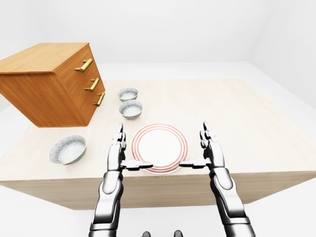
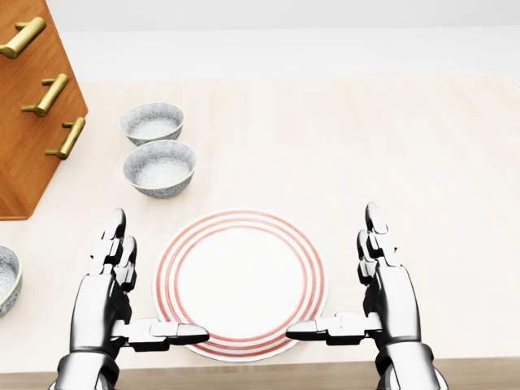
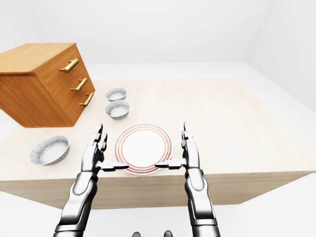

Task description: Put the bowl in the middle on the plate.

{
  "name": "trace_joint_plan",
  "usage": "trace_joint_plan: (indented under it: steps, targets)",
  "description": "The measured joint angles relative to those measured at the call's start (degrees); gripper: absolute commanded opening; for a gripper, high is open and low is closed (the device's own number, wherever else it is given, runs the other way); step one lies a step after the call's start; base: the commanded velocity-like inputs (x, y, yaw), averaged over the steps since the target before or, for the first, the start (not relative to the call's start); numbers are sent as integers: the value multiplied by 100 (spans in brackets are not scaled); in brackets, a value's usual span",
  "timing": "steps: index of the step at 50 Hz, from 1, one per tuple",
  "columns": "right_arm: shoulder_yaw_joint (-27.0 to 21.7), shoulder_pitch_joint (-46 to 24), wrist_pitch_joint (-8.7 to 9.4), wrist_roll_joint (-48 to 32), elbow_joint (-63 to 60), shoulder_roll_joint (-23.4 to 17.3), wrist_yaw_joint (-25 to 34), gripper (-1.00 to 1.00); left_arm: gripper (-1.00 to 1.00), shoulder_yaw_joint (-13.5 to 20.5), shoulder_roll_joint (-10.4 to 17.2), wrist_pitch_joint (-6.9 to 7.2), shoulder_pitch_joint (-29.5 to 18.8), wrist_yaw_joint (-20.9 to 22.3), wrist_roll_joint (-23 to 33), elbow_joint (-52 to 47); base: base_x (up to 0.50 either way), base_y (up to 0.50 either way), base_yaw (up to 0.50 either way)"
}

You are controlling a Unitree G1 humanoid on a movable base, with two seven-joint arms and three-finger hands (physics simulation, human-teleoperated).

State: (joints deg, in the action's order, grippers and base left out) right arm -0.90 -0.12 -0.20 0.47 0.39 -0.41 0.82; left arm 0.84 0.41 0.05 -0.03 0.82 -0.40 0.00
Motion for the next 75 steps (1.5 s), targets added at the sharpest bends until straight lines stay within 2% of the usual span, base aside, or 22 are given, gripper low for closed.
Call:
trace_joint_plan:
  steps: [20, 25, 29, 32, 33, 39, 55, 61, 75]
  targets:
    - [-135, -63, 6, 118, 125, -56, 77, 100, 100, 125, 57, 12, -11, 99, -66, 17, 0, 0, 0]
    - [-138, -66, 15, 125, 124, -60, 77, 100, 100, 162, 78, -146, -111, 117, -84, 275, 0, 0, 0]
    - [-132, -62, 27, 126, 102, -60, 81, 100, 100, 191, 100, -314, -221, 129, -98, 551, 0, 0, 0]
    - [-130, -58, 29, 131, 86, -58, 85, 100, 100, 220, 124, -496, -329, 141, -111, 837, 0, 0, 0]
    - [-129, -57, 27, 132, 83, -58, 86, 100, 100, 228, 133, -505, -366, 145, -115, 931, 0, 0, 0]
    - [-136, -59, 37, 146, 51, -59, 86, 100, 100, 262, 174, -505, -526, 161, -139, 1381, 0, 0, 0]
    - [-148, -40, 85, 187, -41, -65, 107, 100, 100, 279, 211, -505, -652, 177, -149, 1796, 0, 0, 0]
    - [-144, -10, 146, 199, -141, -62, 121, 100, 100, 249, 194, -505, -550, 170, -127, 1584, 0, 0, 0]
    - [-157, -27, 144, 211, -118, -69, 151, 100, 100, 168, 128, -485, -272, 157, -51, 938, 0, 0, 0]
